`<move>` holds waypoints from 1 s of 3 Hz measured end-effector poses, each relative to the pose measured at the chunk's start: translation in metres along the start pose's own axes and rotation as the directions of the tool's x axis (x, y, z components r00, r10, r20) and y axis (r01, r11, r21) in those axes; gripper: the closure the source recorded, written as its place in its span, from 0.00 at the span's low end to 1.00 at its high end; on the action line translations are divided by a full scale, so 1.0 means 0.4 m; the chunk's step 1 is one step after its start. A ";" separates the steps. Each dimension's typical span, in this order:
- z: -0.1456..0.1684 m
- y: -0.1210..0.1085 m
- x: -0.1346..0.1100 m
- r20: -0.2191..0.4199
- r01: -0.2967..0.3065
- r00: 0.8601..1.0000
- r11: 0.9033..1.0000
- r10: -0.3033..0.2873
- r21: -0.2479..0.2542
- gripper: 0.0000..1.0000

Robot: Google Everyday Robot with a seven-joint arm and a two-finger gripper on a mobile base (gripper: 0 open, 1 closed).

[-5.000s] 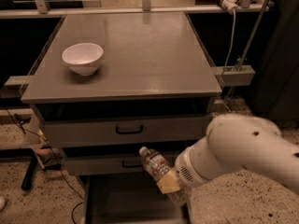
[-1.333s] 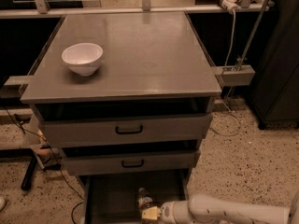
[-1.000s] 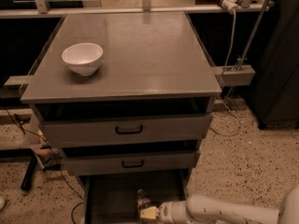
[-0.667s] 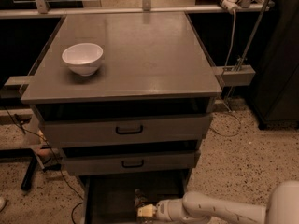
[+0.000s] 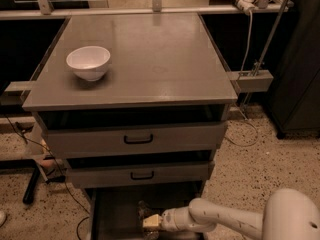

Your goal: Place blue plastic bottle into bottom drawer

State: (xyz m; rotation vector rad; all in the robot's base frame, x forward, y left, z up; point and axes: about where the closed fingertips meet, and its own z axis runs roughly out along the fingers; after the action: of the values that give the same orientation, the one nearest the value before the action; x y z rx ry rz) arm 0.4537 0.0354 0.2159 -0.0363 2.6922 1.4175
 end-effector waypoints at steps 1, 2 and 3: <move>0.028 -0.014 -0.023 -0.015 0.007 1.000 1.000 -0.007 -0.014 1.00; 0.054 -0.034 -0.039 -0.021 0.009 1.000 1.000 -0.010 -0.030 1.00; 0.099 -0.093 -0.026 -0.018 0.001 1.000 0.998 -0.002 -0.064 1.00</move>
Offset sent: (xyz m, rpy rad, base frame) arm 0.0303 0.0101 -0.0351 0.0408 -0.0001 0.0288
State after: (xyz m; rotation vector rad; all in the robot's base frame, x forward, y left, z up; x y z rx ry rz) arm 0.4695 0.0466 0.1642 -0.0560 2.6597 1.5097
